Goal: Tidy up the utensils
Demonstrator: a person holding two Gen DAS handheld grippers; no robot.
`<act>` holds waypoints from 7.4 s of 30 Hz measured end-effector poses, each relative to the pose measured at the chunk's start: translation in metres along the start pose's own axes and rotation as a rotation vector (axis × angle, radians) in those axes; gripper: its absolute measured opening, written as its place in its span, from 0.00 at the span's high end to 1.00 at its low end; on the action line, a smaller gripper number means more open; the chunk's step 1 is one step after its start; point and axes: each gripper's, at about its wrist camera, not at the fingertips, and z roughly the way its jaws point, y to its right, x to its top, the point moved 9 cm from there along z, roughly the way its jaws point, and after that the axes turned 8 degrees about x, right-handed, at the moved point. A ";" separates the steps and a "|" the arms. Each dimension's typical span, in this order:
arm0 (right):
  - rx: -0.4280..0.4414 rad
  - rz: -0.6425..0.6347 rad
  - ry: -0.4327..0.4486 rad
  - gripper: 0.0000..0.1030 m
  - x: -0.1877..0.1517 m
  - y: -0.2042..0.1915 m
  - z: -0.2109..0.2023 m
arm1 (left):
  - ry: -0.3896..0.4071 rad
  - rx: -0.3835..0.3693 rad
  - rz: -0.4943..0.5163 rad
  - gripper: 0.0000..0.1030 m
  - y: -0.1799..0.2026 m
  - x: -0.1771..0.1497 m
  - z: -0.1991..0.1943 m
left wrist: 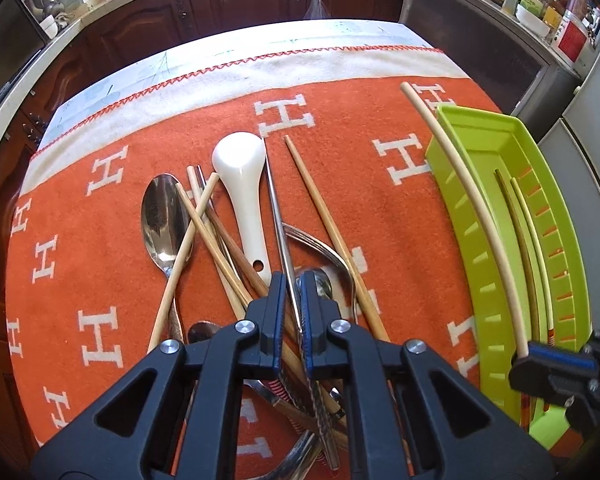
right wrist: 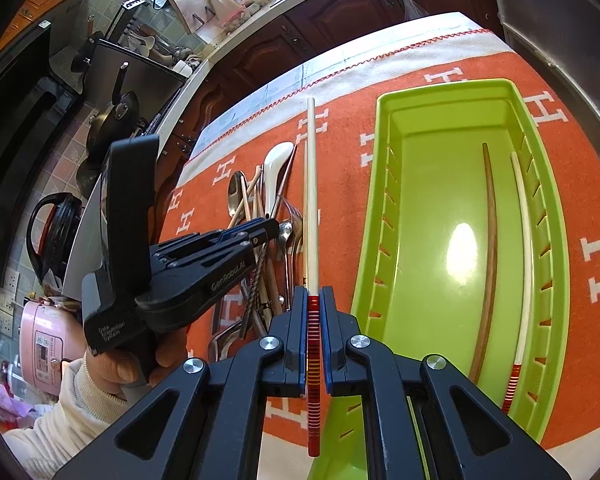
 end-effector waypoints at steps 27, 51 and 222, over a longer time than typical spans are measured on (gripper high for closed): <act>-0.079 0.101 0.111 0.95 -0.007 0.024 -0.068 | 0.060 -0.190 -0.156 0.97 0.021 -0.009 -0.126; -0.262 0.168 0.123 0.84 -0.015 0.073 -0.097 | -0.013 -0.209 0.017 0.96 0.110 -0.023 -0.117; -0.254 0.124 0.119 0.92 0.001 0.072 -0.070 | -0.081 -0.201 0.044 0.96 0.075 -0.046 -0.105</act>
